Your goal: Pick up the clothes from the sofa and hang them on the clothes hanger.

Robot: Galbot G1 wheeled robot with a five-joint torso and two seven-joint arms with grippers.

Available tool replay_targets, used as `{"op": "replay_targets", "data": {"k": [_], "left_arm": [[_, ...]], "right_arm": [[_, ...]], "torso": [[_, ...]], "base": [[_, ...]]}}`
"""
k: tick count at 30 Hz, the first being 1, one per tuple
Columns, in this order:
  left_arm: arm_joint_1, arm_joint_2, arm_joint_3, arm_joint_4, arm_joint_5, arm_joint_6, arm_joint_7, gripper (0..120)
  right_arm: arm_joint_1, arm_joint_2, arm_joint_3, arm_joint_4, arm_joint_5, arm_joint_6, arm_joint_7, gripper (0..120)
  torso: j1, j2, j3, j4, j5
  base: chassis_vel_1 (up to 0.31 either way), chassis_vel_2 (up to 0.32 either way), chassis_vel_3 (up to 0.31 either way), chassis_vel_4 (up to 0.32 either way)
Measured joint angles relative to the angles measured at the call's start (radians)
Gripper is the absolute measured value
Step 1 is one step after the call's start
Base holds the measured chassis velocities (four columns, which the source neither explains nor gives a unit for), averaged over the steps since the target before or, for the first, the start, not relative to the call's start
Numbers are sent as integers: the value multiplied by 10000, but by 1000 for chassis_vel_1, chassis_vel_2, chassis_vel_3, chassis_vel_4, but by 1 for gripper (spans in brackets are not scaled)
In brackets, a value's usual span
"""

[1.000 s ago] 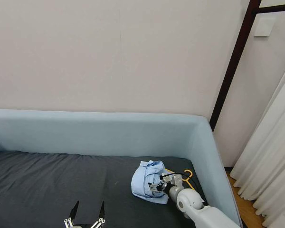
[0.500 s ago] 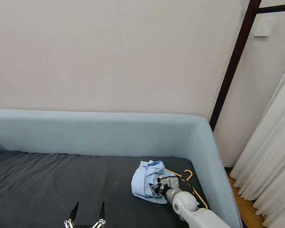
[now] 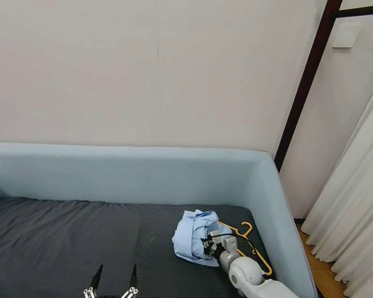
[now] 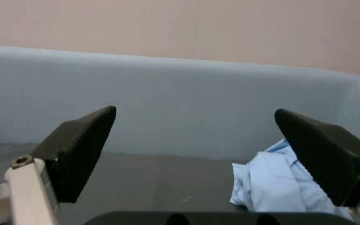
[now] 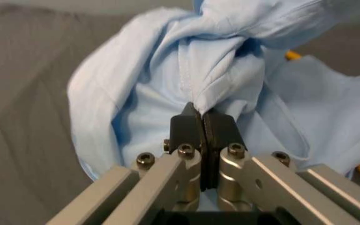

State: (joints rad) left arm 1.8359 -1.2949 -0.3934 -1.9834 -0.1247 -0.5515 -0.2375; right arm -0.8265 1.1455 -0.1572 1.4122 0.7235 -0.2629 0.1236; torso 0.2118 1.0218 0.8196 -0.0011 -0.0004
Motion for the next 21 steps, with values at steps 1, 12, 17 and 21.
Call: {"op": "replay_targets", "data": {"k": [1,12,17,21], "left_arm": [[0,0,0,0,0,0,0,100],[-328,78,153,168,-11,-28,-24,100],[-389,165,165,118,-27,-28,-24,100],[-398,262,115,40,-34,-26,-25,100]], "right_arm": [[0,0,0,0,0,0,0,0],[-638,-1325,2143,4522,1115,-67,973,0],[-151,-2335,2573,5875,1800,-187,1355,0],[159,-3058,2808,6622,2336,-407,1850,0]], "torso": [[0,0,0,0,0],[0,2,-1,-2,-2],[0,2,0,-2,0],[0,1,0,2,-2]], "base": [[0,0,0,0],[0,0,0,0],[0,0,0,0],[0,0,0,0]]}}
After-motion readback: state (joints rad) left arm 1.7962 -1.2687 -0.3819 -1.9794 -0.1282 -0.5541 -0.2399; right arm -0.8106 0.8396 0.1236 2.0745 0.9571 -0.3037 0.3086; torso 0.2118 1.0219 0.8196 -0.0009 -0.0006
